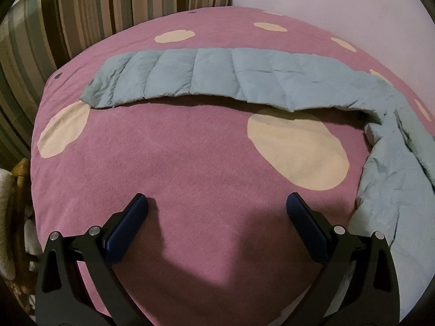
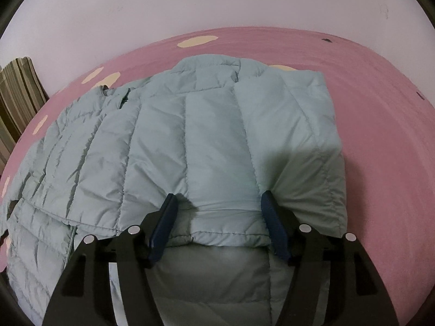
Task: Fold large clothes
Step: 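Lower the sleeve onto the jacket and open the right gripper, then grasp the other sleeve cuff with the left gripper and lift it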
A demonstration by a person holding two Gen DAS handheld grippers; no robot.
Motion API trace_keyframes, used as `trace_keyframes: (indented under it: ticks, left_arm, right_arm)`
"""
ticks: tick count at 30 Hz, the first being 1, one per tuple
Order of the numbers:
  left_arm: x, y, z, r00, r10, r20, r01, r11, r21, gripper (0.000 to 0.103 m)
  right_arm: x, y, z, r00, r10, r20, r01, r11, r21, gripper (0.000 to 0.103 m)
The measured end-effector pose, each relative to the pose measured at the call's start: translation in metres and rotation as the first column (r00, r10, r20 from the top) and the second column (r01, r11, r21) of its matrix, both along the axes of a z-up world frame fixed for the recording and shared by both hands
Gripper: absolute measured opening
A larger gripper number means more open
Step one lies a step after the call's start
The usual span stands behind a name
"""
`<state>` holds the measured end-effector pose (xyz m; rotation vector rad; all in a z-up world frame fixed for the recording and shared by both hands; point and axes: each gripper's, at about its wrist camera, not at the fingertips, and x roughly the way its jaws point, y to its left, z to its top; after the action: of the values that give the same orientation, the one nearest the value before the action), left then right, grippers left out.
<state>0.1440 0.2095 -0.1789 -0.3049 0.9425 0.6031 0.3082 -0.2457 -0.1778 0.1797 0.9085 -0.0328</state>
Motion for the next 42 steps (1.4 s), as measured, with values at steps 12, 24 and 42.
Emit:
trace_keyframes:
  ticks: [12,24,42]
  left_arm:
    - [-0.008,0.101,0.007,0.965,0.16,0.206,-0.121,0.974,-0.192,0.101]
    - [0.0,0.183,0.003,0.903,0.295,0.313,-0.2,0.933,-0.299,0.077]
    - [-0.008,0.178,-0.001,0.881,0.302,0.365,-0.143,0.904,-0.403,0.061]
  right_arm:
    - [0.0,0.001,-0.001,1.0,0.005,0.007,-0.005,1.0,-0.003,0.068]
    - [-0.001,0.002,-0.002,1.0,0.008,0.01,-0.008,1.0,-0.01,0.07]
    - [0.0,0.001,-0.002,1.0,0.01,0.014,-0.01,1.0,-0.01,0.07]
